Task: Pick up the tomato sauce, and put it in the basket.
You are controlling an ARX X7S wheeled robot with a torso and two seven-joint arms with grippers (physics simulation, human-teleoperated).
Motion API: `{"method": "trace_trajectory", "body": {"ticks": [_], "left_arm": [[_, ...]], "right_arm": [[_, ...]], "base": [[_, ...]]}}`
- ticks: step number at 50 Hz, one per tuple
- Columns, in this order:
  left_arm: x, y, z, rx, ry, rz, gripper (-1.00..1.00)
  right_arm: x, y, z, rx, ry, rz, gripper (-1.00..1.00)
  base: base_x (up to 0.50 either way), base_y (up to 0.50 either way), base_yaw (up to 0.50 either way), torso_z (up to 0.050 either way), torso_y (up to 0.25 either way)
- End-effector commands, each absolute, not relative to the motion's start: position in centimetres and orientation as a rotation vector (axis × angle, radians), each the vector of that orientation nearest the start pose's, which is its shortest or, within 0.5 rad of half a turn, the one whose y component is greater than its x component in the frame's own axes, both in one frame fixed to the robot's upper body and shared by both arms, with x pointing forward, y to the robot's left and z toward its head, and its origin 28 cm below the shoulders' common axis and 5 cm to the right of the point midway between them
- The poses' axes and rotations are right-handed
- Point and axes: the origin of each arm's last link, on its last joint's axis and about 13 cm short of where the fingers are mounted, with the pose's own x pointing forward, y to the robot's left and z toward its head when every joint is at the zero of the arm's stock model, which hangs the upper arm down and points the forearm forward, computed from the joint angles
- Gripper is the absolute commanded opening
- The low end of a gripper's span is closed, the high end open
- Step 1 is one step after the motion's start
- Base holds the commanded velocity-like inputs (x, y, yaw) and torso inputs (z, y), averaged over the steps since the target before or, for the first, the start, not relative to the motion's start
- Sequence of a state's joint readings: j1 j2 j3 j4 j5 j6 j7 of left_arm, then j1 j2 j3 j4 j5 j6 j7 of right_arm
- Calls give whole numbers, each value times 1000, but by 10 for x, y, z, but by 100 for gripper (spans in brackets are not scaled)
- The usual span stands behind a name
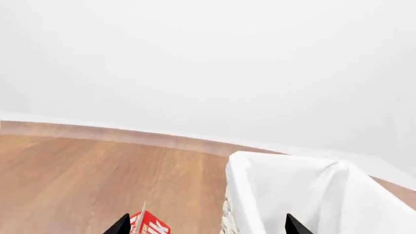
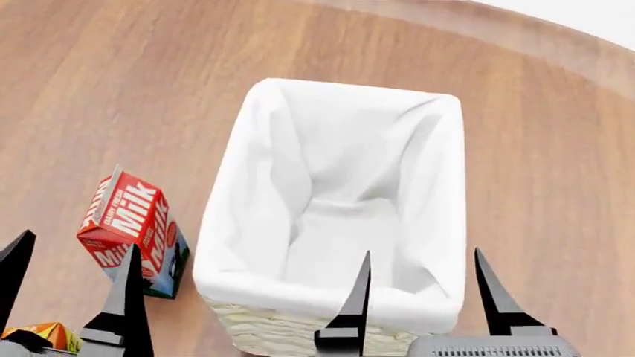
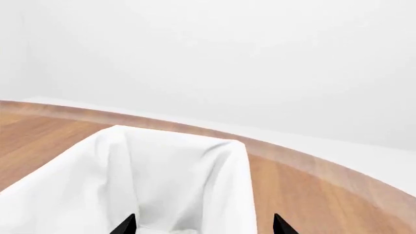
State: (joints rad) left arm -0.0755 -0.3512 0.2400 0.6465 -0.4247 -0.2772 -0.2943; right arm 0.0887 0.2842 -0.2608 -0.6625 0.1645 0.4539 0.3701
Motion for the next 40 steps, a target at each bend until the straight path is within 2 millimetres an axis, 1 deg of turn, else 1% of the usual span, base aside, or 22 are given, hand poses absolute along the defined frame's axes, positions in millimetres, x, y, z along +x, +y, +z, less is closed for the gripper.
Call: {"method": "trace_trajectory", "body": {"ticks": [1,4,13,17,20,23,24,26,28,34,40], "left_arm": [[191,203,140,-192,-199,-264,100],[189,206,137,-166,-188,-261,100],[176,216,134,-87,-110,-389,100],[169,217,134,-15,-87,-457,100],[165,218,140,-33,-73,-475,100],[161,218,146,-19,-52,-511,100],[160,218,148,14,-45,-529,100],[159,219,148,16,-33,-541,100],[162,221,144,67,-15,-543,100],[165,222,139,126,19,-563,100],[160,222,141,184,39,-591,100]], "right_arm": [[199,-85,126,-84,-242,3,100],[199,-85,126,-83,-241,6,100],[199,-85,126,-80,-243,8,100],[198,-84,127,-90,-246,11,100],[198,-84,127,-86,-248,12,100],[197,-84,128,-84,-252,12,100],[197,-84,129,-82,-254,12,100],[197,-84,129,-83,-254,14,100],[198,-83,129,-84,-252,18,100],[198,-83,128,-84,-250,19,100],[198,-83,129,-85,-254,15,100]], "base": [[0,0,0,0,0],[0,0,0,0,0],[0,0,0,0,0],[0,0,0,0,0],[0,0,0,0,0],[0,0,0,0,0],[0,0,0,0,0],[0,0,0,0,0],[0,0,0,0,0],[0,0,0,0,0],[0,0,0,0,0]]}}
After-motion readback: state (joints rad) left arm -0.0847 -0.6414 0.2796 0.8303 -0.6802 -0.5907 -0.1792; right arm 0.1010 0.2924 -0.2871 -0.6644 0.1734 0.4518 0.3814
